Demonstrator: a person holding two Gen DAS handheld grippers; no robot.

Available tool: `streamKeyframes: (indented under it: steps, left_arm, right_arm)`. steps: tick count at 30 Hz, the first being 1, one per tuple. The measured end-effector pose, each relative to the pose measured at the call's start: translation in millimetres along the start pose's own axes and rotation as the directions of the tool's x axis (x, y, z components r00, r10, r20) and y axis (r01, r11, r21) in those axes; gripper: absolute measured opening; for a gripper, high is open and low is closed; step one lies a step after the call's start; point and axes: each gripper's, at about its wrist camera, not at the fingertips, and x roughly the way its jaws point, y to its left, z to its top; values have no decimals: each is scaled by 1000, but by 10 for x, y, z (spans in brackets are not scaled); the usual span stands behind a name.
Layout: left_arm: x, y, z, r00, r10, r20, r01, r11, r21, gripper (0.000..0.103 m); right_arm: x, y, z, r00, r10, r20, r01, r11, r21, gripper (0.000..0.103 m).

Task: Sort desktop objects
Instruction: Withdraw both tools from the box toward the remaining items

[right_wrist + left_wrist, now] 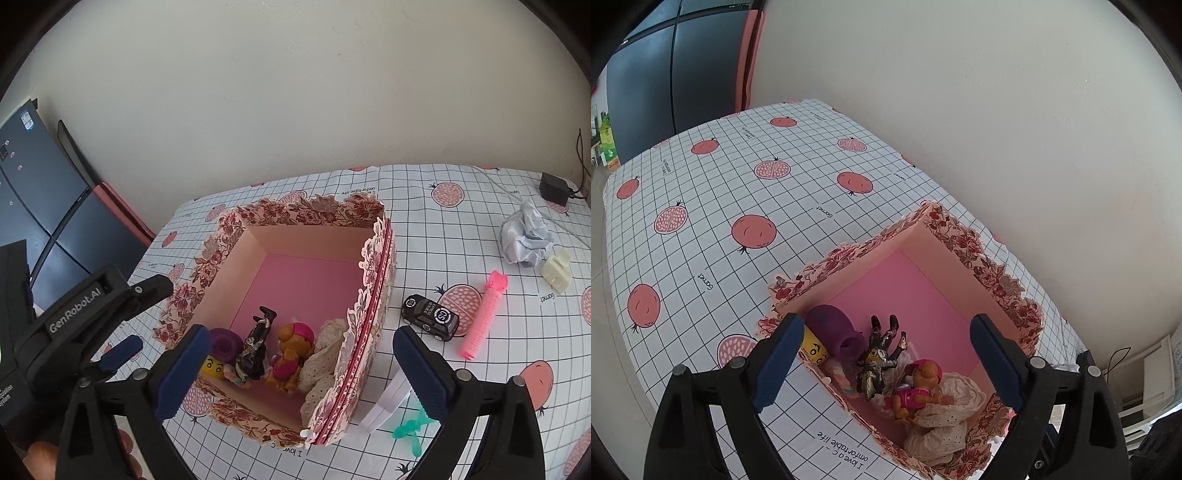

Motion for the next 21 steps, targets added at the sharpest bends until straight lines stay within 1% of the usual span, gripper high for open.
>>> streamKeyframes:
  steps: [3,6,11,12,13,18,21]
  left_arm:
    - [-19,-38,-8,1000,17,7,-17,1000,15,93]
    - [-27,-57,-20,1000,22,6,-22,1000,20,100]
    - [-60,-84,-50,1000,24,5,-24,1000,14,100]
    - [-67,-90,-54,1000,27,7,-27,1000,16,103]
    - [-75,-99,-60,1000,29,10,-29,999,17,103]
    - [-125,-145,-78,999,33,28,-33,999,8,103]
    - [-154,-213,-104,999,39,32,-40,999,22,103]
  right_arm:
    - [-8,-18,1,1000,1,1,-1,1000,5,103]
    - [-33,-38,5,1000,0,7,0,1000,7,103]
    - [-87,-90,13,1000,3,17,-3,1000,8,103]
    - [-100,-104,13,1000,4,20,-4,1000,9,103]
    - [-109,-117,13,1000,6,21,-6,1000,10,103]
    - [-141,-191,15,1000,10,8,-10,1000,17,103]
    - [-208,-261,33,1000,6,10,-6,1000,22,103]
